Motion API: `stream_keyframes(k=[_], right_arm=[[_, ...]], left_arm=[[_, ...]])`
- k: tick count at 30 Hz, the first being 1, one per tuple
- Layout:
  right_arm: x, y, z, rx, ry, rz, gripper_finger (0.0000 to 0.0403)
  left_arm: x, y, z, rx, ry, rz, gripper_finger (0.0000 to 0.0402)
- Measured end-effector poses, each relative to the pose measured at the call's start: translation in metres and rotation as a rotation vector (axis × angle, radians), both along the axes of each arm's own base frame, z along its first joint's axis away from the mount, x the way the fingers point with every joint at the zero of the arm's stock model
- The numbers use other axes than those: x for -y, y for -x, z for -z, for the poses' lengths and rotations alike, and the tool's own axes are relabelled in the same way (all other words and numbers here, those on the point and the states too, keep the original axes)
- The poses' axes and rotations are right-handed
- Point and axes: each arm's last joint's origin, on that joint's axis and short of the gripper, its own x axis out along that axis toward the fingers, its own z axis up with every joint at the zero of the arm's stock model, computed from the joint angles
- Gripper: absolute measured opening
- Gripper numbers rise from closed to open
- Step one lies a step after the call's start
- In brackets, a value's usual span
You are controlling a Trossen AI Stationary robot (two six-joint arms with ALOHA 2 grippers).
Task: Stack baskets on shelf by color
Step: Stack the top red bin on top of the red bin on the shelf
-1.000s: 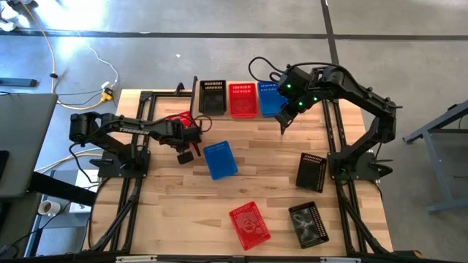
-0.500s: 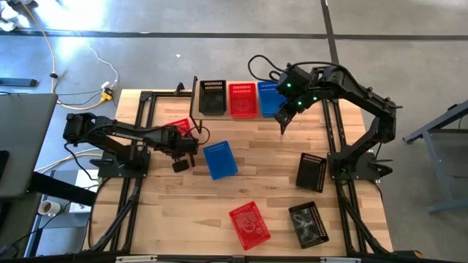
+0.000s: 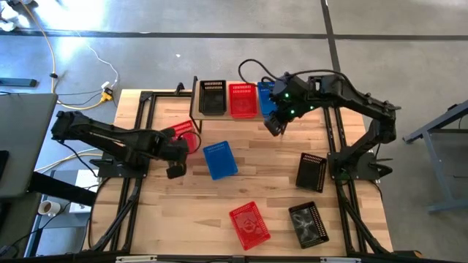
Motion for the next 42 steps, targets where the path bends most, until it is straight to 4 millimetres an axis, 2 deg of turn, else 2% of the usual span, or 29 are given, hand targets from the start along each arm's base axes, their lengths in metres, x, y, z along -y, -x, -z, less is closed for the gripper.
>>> stream_keyframes(k=[10, 16, 21, 25, 30, 37, 42], right_arm=[[-0.032, -0.010, -0.005, 0.083, 0.030, -0.004, 0.0094], [-0.042, -0.020, -0.003, 0.112, 0.031, 0.014, 0.0094], [-0.044, -0.036, 0.005, 0.124, 0.035, 0.003, 0.0106], [-0.044, -0.050, 0.013, 0.121, 0.031, 0.011, 0.0136], [-0.040, -0.066, 0.025, 0.120, -0.032, 0.100, 0.0166], [-0.037, -0.085, 0.041, 0.108, -0.050, 0.184, 0.0166], [-0.037, -0.100, 0.046, 0.174, -0.070, 0.205, 0.0165]], left_arm=[[0.021, -0.013, -0.057, 0.093, -0.147, 0.233, 0.0001], [0.033, -0.019, -0.077, 0.057, -0.185, 0.335, 0.0000], [0.043, -0.020, -0.083, -0.009, -0.203, 0.385, 0.0000], [0.047, -0.023, -0.083, -0.048, -0.260, 0.423, 0.0000], [0.046, -0.027, -0.080, -0.150, -0.375, 0.480, 0.0000], [0.046, -0.036, -0.071, -0.264, -0.502, 0.536, 0.0000], [0.046, -0.041, -0.067, -0.304, -0.559, 0.553, 0.0000]])
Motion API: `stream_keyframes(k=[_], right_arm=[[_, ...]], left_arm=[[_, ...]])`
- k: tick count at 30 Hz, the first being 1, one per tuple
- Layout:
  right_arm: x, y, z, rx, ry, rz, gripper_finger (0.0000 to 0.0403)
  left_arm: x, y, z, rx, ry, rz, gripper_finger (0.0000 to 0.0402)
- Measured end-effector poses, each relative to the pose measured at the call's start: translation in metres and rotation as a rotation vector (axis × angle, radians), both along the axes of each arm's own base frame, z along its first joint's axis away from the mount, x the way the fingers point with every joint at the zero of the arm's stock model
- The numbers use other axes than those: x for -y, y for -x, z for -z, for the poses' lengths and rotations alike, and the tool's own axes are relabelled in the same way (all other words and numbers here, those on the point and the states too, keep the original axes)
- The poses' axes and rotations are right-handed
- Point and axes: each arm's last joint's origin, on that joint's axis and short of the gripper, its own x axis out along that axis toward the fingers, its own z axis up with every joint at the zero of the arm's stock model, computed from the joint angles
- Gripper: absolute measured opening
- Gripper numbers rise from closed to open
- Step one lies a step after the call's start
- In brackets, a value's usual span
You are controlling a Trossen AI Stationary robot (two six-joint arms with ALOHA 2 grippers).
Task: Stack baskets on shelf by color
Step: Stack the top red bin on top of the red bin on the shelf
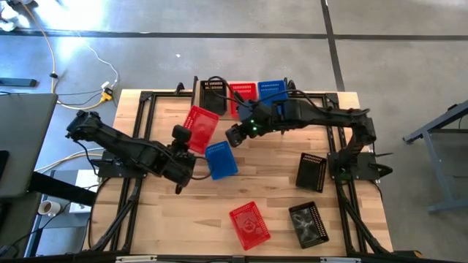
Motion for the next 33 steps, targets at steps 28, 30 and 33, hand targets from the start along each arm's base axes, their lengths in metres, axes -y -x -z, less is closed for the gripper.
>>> stream_keyframes(k=[28, 30, 33], right_arm=[[0.010, -0.036, 0.013, 0.167, -0.031, 0.137, 0.0165], [0.013, -0.036, 0.013, 0.171, -0.030, 0.156, 0.0165], [0.016, -0.036, 0.013, 0.178, -0.041, 0.179, 0.0165]], left_arm=[[-0.004, -0.004, -0.003, -0.058, -0.290, 0.084, 0.0000], [-0.005, -0.004, -0.003, -0.072, -0.311, 0.095, 0.0000], [-0.008, -0.005, -0.004, -0.092, -0.350, 0.101, 0.0000]])
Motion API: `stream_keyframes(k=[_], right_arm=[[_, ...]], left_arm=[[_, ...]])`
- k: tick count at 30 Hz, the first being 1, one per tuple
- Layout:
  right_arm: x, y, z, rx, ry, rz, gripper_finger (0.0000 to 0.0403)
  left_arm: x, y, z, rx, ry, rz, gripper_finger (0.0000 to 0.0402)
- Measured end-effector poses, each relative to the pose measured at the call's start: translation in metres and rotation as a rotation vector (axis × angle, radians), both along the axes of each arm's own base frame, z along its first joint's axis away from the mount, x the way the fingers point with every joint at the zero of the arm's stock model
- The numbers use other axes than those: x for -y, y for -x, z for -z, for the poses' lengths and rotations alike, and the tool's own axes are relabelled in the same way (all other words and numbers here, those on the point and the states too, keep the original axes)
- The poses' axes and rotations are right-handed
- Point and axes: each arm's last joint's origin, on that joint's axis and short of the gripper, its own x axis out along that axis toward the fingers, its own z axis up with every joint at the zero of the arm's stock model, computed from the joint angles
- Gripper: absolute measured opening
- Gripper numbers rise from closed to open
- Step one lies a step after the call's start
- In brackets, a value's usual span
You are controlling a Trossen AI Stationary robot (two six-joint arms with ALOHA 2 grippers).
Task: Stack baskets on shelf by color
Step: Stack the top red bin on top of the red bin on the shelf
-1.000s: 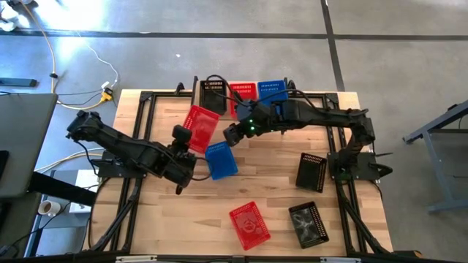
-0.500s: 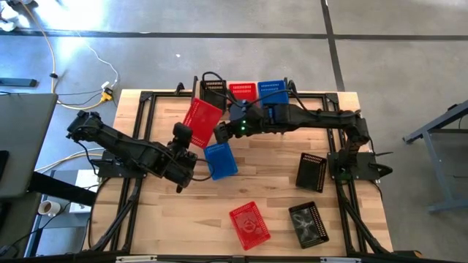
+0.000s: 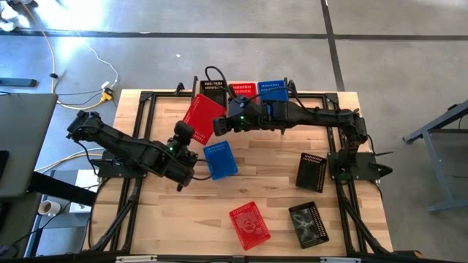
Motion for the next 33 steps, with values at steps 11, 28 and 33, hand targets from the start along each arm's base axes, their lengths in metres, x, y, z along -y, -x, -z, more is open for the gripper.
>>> stream_keyframes(k=[11, 28, 33], right_arm=[[0.009, 0.000, -0.001, 0.020, -0.011, 0.034, 0.0103], [0.021, -0.007, 0.003, 0.032, 0.006, 0.014, 0.0012], [0.021, -0.015, 0.015, 0.003, -0.010, -0.004, 0.0005]], left_arm=[[-0.006, -0.002, -0.002, 0.003, -0.058, -0.011, 0.0000], [-0.005, -0.006, -0.002, 0.000, -0.073, 0.014, 0.0001], [-0.004, -0.006, 0.000, -0.022, -0.043, 0.026, 0.0001]])
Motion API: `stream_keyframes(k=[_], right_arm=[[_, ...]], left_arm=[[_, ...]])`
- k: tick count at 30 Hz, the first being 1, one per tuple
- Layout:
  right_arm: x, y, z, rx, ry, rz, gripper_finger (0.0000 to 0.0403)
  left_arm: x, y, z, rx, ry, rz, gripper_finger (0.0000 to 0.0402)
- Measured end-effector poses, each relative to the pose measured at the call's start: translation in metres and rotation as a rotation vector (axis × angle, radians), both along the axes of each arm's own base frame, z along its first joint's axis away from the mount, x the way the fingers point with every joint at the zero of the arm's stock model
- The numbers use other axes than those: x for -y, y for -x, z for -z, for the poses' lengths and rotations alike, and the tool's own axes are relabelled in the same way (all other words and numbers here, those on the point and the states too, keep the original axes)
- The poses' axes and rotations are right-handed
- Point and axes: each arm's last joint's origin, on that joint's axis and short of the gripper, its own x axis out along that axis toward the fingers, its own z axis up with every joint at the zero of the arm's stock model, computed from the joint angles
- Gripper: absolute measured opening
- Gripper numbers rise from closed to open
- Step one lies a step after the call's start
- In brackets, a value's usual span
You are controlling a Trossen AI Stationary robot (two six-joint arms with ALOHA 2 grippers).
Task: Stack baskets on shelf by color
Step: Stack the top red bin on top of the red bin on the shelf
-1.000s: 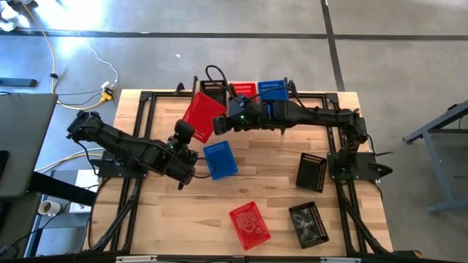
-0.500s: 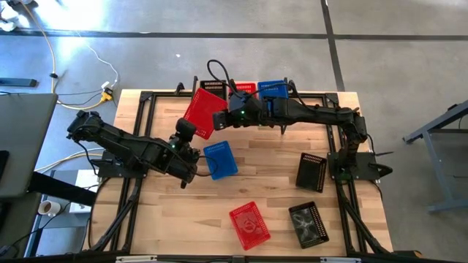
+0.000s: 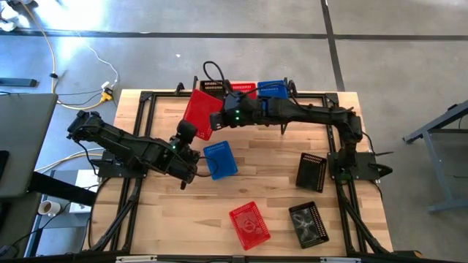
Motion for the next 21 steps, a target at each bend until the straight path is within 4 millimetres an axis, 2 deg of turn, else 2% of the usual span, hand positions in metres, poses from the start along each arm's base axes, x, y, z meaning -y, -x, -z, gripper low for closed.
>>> stream_keyframes(k=[7, 21], right_arm=[[-0.0003, -0.0012, 0.0027, -0.017, 0.020, -0.014, 0.0002], [0.0040, -0.0012, 0.0060, -0.050, 0.072, -0.037, 0.0000]], left_arm=[[0.0011, -0.0007, 0.0012, 0.003, 0.057, 0.003, 0.0007], [0.0037, -0.0010, 0.0034, 0.049, 0.218, -0.025, 0.0073]])
